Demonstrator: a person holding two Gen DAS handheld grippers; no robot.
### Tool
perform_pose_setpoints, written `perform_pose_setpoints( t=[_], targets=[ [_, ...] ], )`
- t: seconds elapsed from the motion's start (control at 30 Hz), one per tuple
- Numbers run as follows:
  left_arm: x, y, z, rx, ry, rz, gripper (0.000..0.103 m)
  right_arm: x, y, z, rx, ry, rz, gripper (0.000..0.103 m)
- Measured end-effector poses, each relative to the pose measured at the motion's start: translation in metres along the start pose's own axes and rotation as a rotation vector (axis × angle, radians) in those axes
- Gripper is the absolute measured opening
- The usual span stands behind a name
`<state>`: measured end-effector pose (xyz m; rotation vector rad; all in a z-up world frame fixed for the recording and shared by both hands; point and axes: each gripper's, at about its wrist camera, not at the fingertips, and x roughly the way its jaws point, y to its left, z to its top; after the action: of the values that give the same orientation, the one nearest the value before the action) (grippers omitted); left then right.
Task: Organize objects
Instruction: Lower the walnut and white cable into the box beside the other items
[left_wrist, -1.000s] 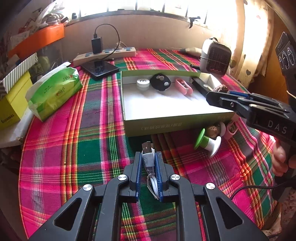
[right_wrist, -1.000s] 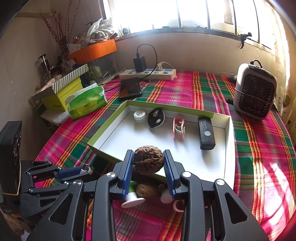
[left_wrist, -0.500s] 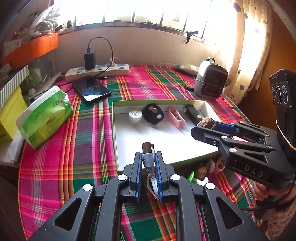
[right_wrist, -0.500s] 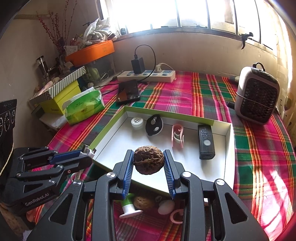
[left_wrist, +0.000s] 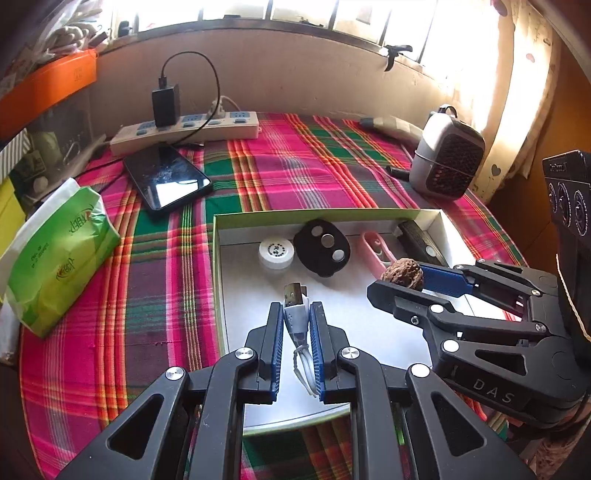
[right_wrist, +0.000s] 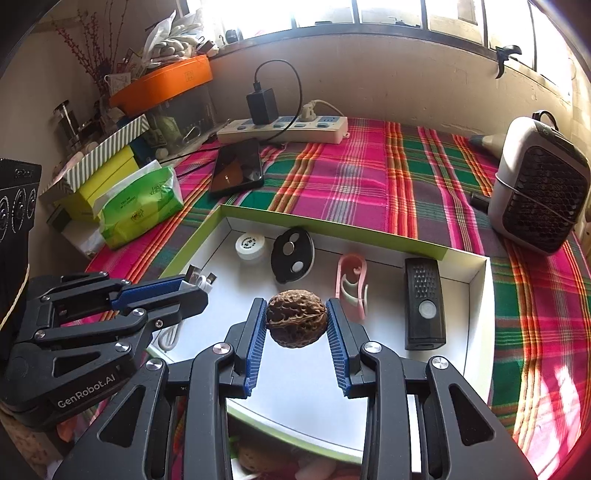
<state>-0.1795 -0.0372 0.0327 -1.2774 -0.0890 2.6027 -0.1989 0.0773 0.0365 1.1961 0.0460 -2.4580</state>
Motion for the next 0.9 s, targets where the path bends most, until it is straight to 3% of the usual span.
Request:
perform_pose_setpoints(
  t=[0.47,0.9],
  targets=[
    [0.024,0.005,0.010,0.005,0.024,0.020,0.013,0.028,-0.008,0.004,-0.004,0.049,-0.001,0.034],
    [0.032,0.003,0.015,0.032,0.021,0.047,0.014,0.035,-0.011,0.009,-0.007,0.039,-0.003,0.034]
  ],
)
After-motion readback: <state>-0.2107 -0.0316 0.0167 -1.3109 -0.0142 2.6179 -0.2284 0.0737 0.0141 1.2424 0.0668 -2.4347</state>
